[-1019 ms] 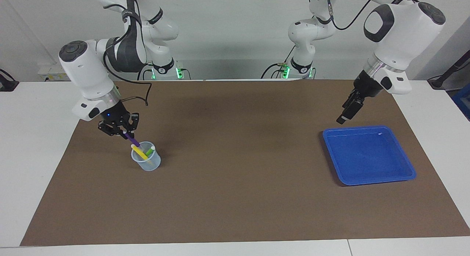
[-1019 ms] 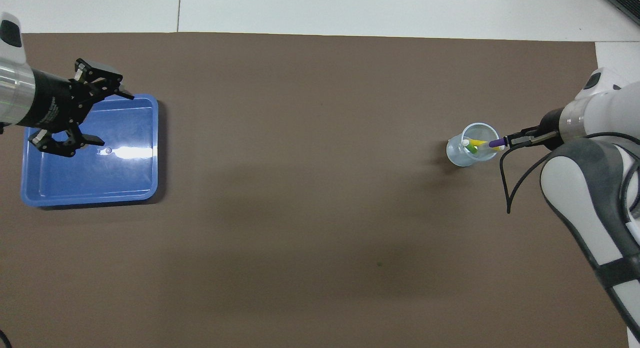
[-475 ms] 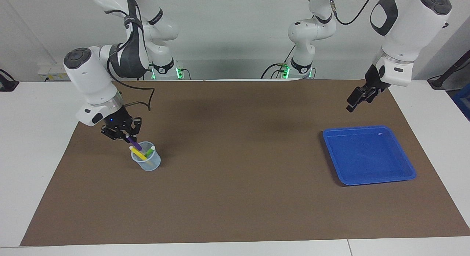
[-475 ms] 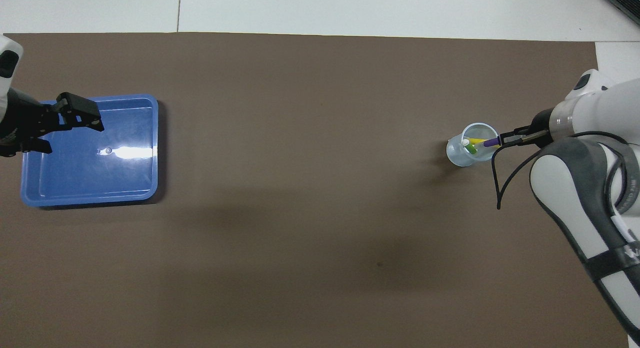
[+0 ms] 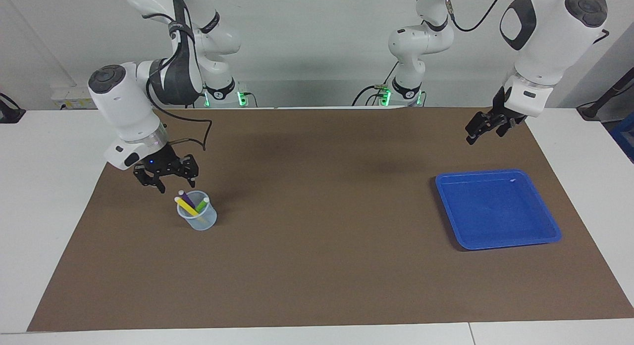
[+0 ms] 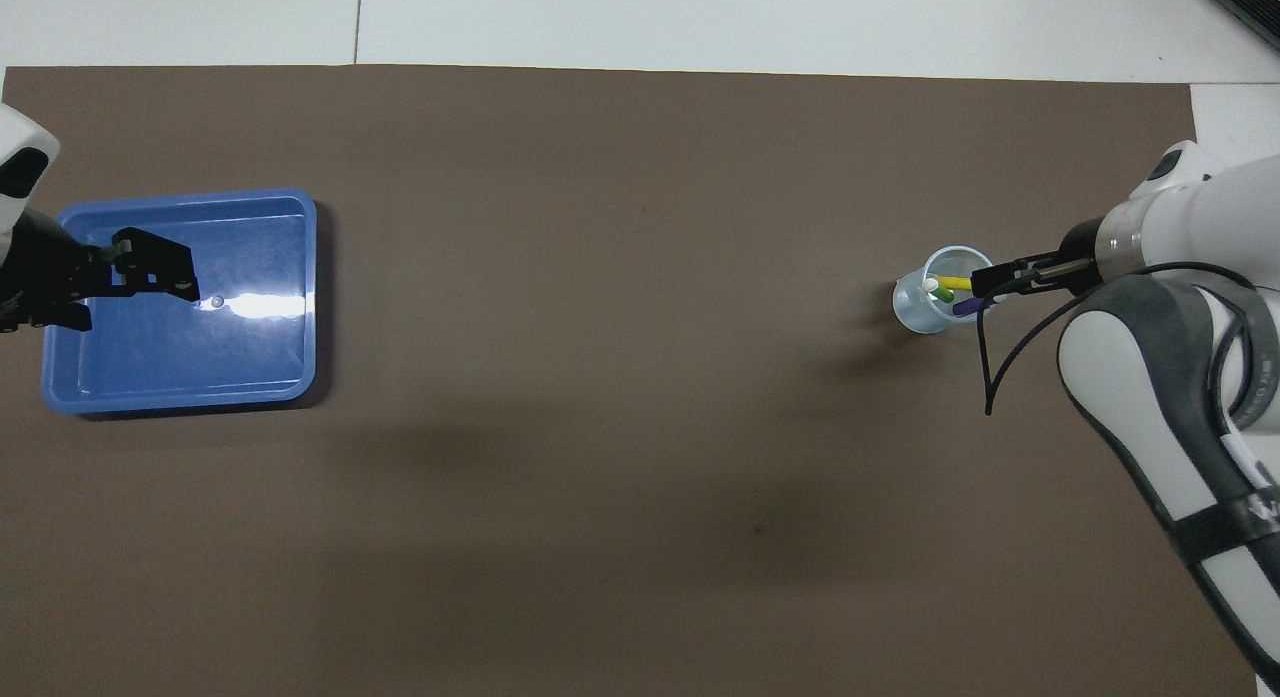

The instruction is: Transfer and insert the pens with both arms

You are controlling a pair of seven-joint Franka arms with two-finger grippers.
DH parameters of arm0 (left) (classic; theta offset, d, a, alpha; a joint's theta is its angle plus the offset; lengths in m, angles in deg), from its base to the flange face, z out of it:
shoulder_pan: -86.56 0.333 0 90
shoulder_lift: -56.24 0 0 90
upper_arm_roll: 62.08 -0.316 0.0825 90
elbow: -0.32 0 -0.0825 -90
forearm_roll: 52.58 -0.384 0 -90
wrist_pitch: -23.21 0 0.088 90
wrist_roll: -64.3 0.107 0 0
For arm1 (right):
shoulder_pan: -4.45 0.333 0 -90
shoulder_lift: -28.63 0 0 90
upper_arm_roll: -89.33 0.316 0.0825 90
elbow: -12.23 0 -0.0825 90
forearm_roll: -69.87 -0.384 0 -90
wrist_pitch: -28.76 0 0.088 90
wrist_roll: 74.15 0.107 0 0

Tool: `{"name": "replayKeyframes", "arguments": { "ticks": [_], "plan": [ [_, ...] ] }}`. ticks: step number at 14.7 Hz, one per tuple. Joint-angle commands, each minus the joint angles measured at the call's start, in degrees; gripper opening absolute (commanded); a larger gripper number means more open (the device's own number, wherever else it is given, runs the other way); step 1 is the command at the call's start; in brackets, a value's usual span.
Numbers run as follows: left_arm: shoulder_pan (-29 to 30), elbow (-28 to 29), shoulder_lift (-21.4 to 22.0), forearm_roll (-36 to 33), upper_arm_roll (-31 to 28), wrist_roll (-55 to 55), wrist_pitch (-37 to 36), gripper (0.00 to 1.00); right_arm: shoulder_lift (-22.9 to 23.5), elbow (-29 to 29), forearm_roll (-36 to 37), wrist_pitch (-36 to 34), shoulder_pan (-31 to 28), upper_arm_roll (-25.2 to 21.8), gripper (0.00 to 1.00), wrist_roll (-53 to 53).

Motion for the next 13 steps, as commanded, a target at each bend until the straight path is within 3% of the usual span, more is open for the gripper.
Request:
{"name": "replayKeyframes", "arguments": {
  "ticks": [1,4,8,13],
  "plan": [
    [-1.2,1.6,1.9,-1.1,-0.9,0.5,1.1,1.0,-2.9,1.6,1.2,-5.4,-0.2,0.1,1.0,1.4],
    [-1.4,2.6,2.6,-0.8,-1.1,0.2,-0.1,1.0,-7.1,1.9,1.2,-10.6,-0.8,0.0,1.0,1.4],
    [-1.7,-0.6,1.6,-0.9,-1.1,4.8,-1.3,1.0,-12.8,2.2,1.2,-15.7,-1.0,-0.3,1.0,1.4],
    [-2.6,-2.8,1.1,-0.8,-0.7,9.0,-5.9,1.0,-14.8,4.2,1.2,-22.3,-1.0,-0.3,1.0,1.4]
  ]
}}
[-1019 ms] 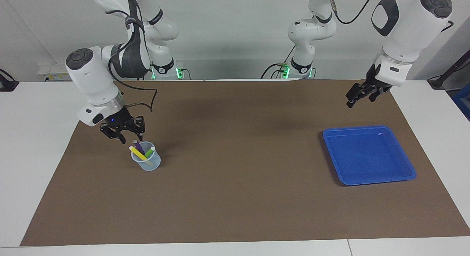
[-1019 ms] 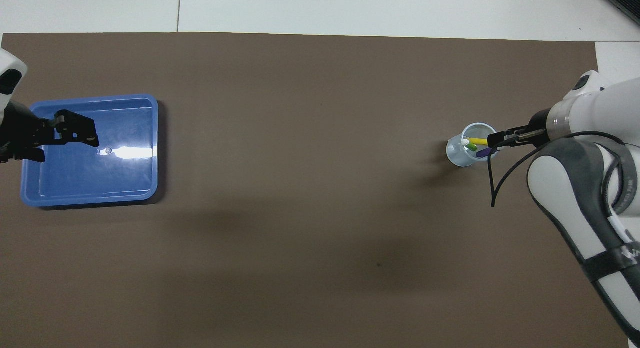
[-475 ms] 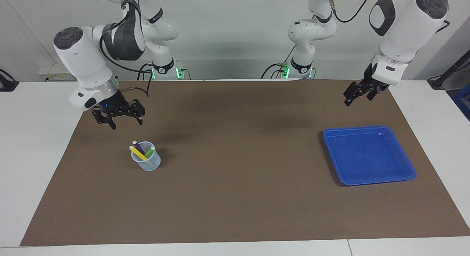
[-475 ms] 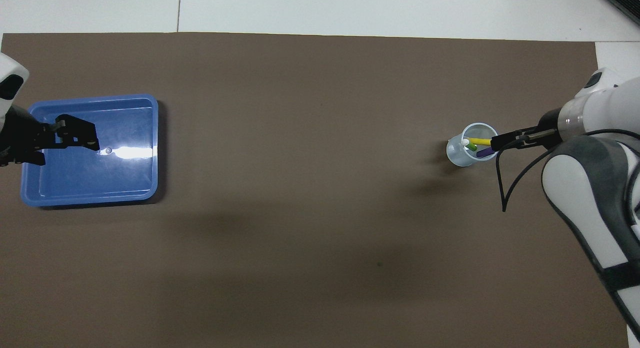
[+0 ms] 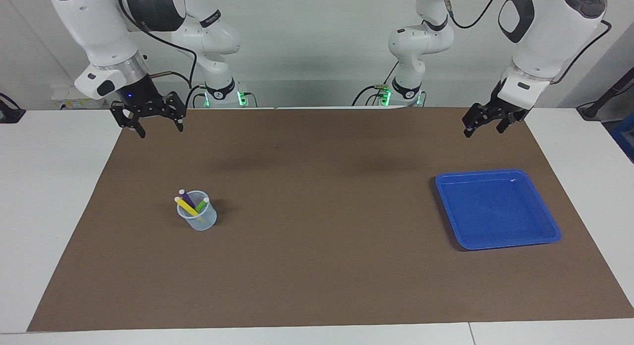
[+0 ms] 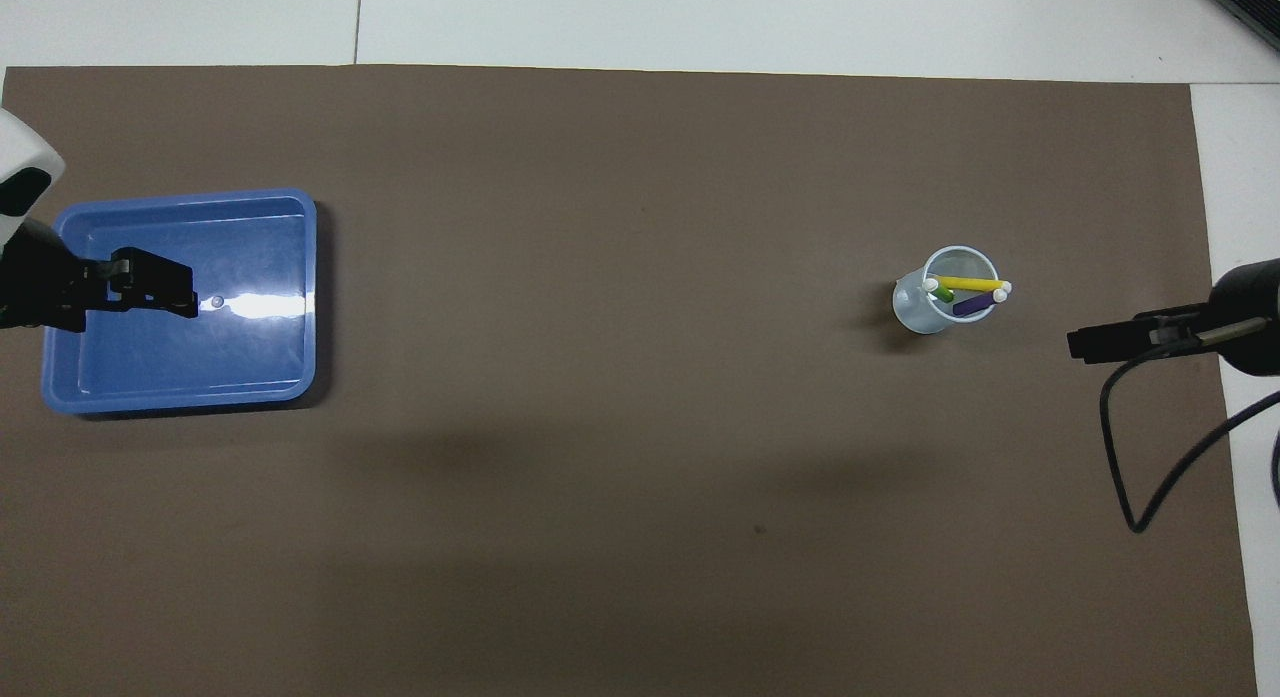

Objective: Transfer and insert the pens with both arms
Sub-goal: 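Release the purple pen and raise the right gripper away from the cup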

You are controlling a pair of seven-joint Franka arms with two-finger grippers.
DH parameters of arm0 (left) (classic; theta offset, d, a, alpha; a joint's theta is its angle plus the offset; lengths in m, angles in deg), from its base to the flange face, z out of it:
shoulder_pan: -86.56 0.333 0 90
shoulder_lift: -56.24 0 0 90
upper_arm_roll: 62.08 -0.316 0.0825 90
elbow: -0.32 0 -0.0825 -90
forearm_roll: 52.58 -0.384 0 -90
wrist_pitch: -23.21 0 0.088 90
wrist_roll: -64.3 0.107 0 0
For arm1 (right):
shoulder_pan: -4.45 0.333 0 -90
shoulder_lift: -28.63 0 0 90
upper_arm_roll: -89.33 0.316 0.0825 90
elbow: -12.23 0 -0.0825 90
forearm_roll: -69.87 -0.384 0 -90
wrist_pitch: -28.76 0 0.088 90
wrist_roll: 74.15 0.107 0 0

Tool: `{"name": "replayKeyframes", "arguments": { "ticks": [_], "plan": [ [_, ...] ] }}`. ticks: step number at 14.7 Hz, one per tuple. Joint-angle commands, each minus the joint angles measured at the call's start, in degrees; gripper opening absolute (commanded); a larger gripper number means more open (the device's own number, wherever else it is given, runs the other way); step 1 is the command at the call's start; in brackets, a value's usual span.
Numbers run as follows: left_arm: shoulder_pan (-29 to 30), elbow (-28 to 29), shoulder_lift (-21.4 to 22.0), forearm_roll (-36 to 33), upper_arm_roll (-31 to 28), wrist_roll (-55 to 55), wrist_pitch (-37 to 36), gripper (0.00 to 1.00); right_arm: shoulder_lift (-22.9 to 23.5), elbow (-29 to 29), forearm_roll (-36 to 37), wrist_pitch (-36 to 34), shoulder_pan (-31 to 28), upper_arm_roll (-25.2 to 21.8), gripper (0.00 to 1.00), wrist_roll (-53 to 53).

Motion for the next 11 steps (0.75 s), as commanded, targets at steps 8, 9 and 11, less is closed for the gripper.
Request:
{"name": "replayKeyframes", "arguments": {
  "ticks": [8,9,11],
  "plan": [
    [-2.4,-2.0,0.2,-1.2,-0.6,2.9,-3.0,1.0,-0.9,0.4,1.2,-1.7,0.2,0.6,1.0,1.1],
    [-2.7,-1.8,0.2,-1.1,-0.6,2.9,-2.1,1.0,-0.9,0.5,1.2,-1.8,0.2,0.6,1.0,1.1],
    [-2.8,-1.3,0.3,-1.0,-0.5,2.9,-1.4,1.0,-0.9,0.5,1.2,-3.1,0.2,0.5,1.0,1.0]
  ]
}}
